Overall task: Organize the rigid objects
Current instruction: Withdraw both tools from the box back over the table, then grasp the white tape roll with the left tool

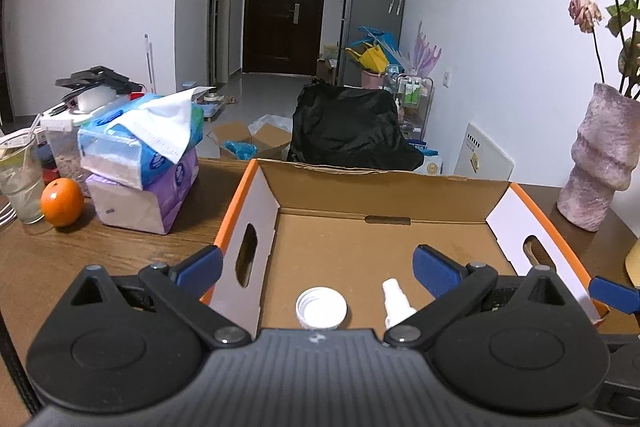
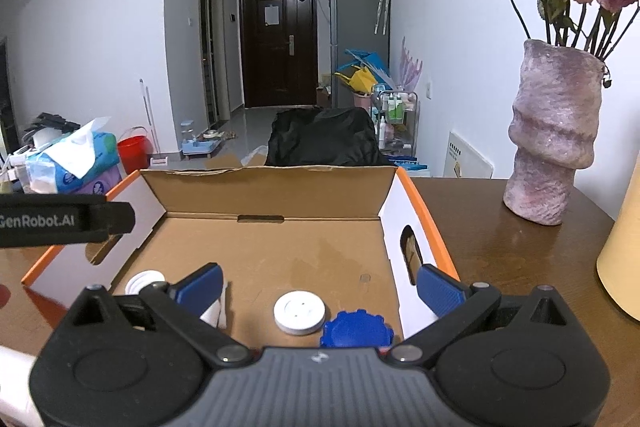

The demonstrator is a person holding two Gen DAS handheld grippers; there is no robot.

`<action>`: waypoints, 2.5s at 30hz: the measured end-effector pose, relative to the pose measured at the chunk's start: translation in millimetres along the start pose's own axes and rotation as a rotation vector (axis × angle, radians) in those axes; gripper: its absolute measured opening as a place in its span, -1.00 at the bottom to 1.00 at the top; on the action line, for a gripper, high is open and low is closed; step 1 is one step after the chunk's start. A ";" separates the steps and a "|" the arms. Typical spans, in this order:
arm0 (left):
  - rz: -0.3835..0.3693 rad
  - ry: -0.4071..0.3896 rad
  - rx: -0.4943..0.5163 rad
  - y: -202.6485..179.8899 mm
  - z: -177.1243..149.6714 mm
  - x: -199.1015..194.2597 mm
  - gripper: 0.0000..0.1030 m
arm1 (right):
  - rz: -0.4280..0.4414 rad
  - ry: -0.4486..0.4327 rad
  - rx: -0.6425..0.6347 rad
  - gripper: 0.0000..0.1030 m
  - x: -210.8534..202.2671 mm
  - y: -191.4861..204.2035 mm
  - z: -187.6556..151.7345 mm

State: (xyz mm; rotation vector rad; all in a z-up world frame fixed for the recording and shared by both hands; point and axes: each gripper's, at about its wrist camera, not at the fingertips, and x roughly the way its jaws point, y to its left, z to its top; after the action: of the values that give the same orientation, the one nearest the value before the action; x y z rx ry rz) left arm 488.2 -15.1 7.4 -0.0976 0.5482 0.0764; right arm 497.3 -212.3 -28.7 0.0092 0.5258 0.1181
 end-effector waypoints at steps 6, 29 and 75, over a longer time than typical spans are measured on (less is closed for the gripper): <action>0.001 -0.007 -0.010 10.3 -10.5 -18.3 1.00 | 0.018 -0.008 0.001 1.00 -17.9 3.9 -9.3; 0.055 0.001 -0.018 42.7 -58.6 -85.8 1.00 | 0.068 -0.066 0.018 1.00 -90.3 20.4 -45.3; 0.224 0.045 -0.032 135.1 -144.7 -187.8 1.00 | 0.118 -0.049 -0.039 1.00 -173.9 78.4 -130.5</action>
State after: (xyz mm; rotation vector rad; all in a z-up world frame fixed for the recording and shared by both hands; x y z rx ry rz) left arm 240.4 94.0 -27.0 -0.0689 0.6017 0.3020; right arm 274.0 -157.2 -51.6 0.0051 0.4739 0.2426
